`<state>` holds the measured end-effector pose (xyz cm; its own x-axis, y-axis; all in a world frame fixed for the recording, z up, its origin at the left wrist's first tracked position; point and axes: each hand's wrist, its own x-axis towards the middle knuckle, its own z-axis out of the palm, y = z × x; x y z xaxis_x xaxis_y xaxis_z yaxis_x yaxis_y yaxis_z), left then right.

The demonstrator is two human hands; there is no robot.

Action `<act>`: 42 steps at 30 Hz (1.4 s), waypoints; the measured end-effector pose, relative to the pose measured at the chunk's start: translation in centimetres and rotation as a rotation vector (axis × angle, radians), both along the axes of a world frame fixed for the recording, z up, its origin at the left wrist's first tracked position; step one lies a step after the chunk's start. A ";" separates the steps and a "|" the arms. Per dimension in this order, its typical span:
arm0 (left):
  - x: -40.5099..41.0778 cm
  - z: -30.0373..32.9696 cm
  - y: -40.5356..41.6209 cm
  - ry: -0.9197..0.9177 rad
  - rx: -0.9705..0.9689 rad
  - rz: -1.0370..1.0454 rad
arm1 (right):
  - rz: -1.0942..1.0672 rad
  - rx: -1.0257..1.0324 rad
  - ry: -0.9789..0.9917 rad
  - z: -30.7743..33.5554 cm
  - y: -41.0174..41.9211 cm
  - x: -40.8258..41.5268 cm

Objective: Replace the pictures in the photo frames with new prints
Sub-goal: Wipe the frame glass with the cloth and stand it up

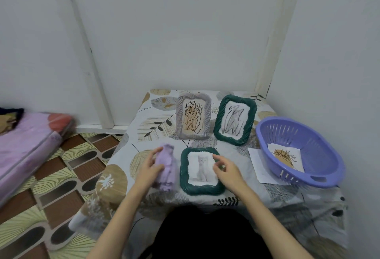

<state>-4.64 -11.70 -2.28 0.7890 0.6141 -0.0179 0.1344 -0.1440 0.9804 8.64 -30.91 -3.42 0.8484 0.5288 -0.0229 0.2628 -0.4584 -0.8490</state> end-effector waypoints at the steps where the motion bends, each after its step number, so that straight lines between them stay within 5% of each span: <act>1: -0.7 -0.3 1.2 0.080 0.124 0.023 | -0.040 -0.151 -0.125 -0.6 -0.4 0.5; 4: -2.1 -2.7 3.6 0.547 0.690 -0.001 | -0.127 -0.507 -0.325 -2.0 -1.1 0.6; 6: -2.5 -4.0 3.8 0.735 0.792 -0.033 | -0.132 -0.575 -0.358 -2.6 -0.9 0.1; 11: -0.3 -2.3 2.0 0.586 0.980 0.074 | -0.178 -0.550 -0.356 -3.0 -0.2 -0.1; 14: 2.3 -1.3 -1.3 0.408 0.772 -0.055 | -0.230 -0.362 -0.166 -2.7 0.1 0.5; 17: 4.1 -1.6 -3.6 0.446 0.432 -0.198 | -0.277 -0.085 0.102 -2.0 0.1 1.0; 20: 4.9 -1.8 -4.3 0.293 0.185 -0.131 | -0.270 0.363 0.482 -1.4 -0.1 0.7; 24: 4.1 -0.6 -4.3 -0.005 -0.129 -0.026 | -0.186 0.622 0.556 -1.2 -0.9 0.2; 29: 2.7 1.2 -2.2 -0.162 -0.274 -0.076 | 0.012 0.668 0.492 1.4 -0.6 -0.2; 42: 0.3 4.9 5.5 -0.365 -0.186 -0.120 | 0.365 0.595 0.477 7.2 10.0 1.5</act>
<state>-4.36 -6.24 2.65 0.8298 0.5304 0.1733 -0.2328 0.0467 0.9714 10.09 -20.88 3.78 0.5919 0.8053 0.0338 -0.1402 0.1442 -0.9796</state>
